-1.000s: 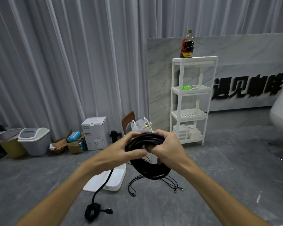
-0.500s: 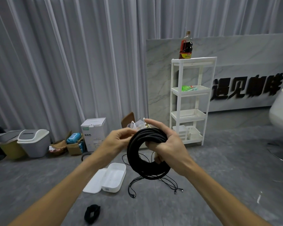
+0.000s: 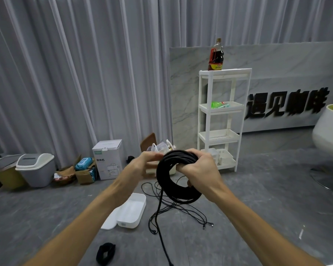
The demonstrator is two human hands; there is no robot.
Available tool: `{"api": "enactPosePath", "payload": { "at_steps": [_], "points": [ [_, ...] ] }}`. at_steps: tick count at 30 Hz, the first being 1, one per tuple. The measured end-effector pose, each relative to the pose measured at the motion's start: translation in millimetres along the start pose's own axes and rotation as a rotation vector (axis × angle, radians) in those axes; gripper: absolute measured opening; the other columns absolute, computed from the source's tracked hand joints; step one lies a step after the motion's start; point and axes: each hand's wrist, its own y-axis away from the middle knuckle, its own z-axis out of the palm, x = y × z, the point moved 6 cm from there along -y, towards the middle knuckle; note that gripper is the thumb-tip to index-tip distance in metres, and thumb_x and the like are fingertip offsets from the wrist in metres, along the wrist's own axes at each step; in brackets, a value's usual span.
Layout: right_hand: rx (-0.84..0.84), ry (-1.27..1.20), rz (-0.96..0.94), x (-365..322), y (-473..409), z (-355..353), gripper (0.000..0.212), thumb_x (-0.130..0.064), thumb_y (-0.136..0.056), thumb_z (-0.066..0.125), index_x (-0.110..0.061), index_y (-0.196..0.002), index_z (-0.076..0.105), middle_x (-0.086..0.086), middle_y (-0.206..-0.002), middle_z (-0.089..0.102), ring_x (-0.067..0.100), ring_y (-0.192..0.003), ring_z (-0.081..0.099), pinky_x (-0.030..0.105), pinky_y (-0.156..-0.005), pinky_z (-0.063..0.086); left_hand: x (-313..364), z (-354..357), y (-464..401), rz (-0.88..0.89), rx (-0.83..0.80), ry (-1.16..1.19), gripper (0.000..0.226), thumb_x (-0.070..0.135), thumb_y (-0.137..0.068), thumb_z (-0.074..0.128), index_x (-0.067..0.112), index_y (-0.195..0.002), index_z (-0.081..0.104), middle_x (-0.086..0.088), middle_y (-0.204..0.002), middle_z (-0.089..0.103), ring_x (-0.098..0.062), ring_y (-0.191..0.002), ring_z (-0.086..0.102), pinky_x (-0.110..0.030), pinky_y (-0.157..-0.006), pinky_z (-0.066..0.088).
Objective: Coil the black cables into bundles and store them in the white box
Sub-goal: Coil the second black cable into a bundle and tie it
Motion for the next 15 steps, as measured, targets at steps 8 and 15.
{"api": "enactPosePath", "payload": {
  "at_steps": [8,15],
  "points": [
    [0.097,0.033,0.141,18,-6,-1,0.016,-0.027,-0.055,0.067,-0.016,-0.066,0.069,-0.006,-0.049,0.055,0.014,-0.048,0.048,0.032,-0.049,0.043,34,38,36,0.723,0.404,-1.192,0.017,0.03,-0.082,0.077,0.022,-0.096,0.08,-0.002,-0.111,0.062,-0.025,-0.105,0.056,-0.039,-0.087,0.048],
    [0.158,0.067,0.218,32,-11,-4,0.023,-0.025,-0.053,0.068,-0.009,-0.069,0.068,0.0,-0.052,0.058,0.018,-0.049,0.054,0.037,-0.049,0.05,24,47,16,0.571,0.366,-1.27,0.007,0.027,-0.082,0.079,0.024,-0.088,0.08,-0.004,-0.124,0.065,-0.026,-0.115,0.058,-0.04,-0.086,0.047]
  ]
}}
